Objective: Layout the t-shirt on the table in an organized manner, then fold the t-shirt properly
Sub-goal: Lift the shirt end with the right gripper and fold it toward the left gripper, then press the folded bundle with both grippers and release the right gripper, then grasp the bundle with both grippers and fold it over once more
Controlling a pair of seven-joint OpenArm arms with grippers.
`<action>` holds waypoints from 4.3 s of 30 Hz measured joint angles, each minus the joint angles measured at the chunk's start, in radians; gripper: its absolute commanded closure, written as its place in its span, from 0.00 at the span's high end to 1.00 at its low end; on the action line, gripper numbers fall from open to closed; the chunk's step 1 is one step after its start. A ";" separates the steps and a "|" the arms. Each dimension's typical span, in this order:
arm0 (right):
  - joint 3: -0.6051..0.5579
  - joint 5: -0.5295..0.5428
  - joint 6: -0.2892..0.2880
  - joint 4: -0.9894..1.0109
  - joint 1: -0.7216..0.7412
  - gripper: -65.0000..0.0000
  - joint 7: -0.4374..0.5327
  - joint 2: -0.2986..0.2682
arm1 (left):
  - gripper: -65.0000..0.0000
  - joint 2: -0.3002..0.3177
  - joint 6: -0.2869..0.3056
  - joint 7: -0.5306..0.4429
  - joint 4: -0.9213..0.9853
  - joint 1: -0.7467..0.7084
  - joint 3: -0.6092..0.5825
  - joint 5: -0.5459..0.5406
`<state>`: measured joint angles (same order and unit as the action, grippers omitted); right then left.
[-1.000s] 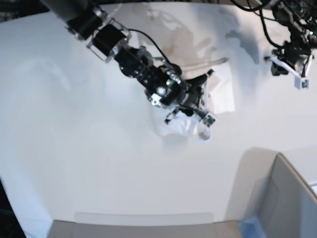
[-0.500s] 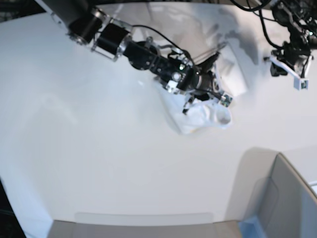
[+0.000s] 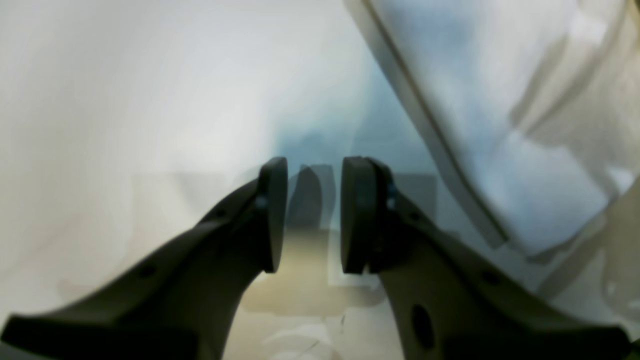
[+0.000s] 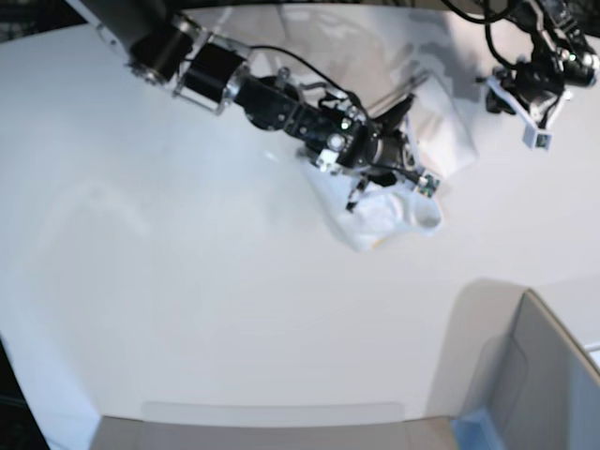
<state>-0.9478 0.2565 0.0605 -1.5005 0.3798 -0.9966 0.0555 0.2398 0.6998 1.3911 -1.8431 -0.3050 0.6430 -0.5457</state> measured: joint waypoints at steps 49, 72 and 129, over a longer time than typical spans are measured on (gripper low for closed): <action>-0.029 0.015 -0.014 -0.175 0.001 0.46 0.058 0.036 | 0.30 -0.002 0.000 -0.001 0.063 0.036 0.010 -0.001; 0.237 0.006 -0.007 -0.028 -0.164 0.46 0.051 -0.068 | 0.30 -0.023 -0.003 -0.006 -0.163 0.030 0.179 -0.092; 0.629 0.290 0.000 -0.150 -0.229 0.46 0.051 -0.110 | 0.30 -0.118 0.000 -0.021 -0.177 0.163 -0.149 0.209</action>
<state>-0.3191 0.5468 0.0601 -1.6501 0.1505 -0.9451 -0.0547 0.1215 0.6998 1.3705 -2.0201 -0.1421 0.4938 -0.3367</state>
